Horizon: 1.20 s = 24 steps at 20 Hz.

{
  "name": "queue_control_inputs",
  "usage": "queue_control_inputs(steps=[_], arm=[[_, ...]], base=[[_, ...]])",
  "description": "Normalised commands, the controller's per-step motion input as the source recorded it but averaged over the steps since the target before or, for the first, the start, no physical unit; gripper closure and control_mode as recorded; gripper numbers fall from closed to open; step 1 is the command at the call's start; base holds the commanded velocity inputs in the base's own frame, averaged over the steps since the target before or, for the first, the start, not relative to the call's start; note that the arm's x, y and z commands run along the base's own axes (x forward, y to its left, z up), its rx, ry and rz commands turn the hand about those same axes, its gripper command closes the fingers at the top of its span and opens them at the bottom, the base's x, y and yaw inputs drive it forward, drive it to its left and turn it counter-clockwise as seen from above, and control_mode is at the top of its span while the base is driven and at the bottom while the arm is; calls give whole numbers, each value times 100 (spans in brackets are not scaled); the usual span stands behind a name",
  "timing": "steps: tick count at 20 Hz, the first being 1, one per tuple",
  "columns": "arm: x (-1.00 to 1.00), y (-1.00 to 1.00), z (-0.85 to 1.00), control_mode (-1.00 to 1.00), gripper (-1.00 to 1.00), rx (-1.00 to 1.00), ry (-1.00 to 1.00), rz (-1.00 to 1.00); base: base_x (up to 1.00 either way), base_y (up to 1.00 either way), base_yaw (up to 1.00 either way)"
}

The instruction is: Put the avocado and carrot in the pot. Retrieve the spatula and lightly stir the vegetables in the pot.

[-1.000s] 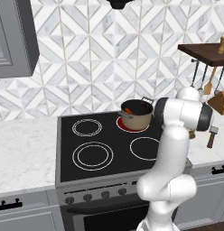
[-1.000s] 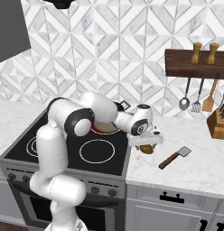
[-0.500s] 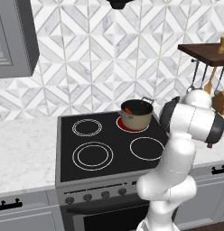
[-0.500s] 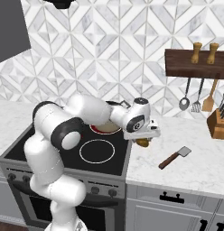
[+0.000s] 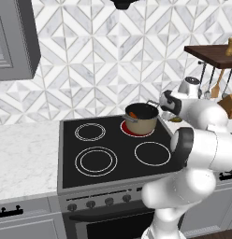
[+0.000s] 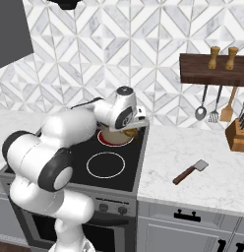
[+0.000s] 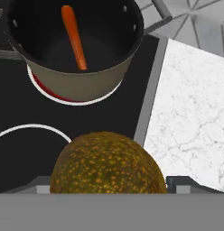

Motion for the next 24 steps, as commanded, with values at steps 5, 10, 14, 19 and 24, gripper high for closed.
queue_control_inputs(steps=[5, 10, 14, 19, 24], arm=[[72, 81, 91, -100, 100, 1, 0, 1], [87, 9, -11, -100, 100, 0, 12, -2], [79, 9, -68, -100, 100, 0, 13, 0], [35, 6, -32, -100, 100, 0, 0, 0], [18, 26, -52, -100, 100, -2, 0, 0]], base=[[0, 0, 0], [0, 0, 0], [0, 0, 0], [0, 0, 0], [0, 0, 0]])
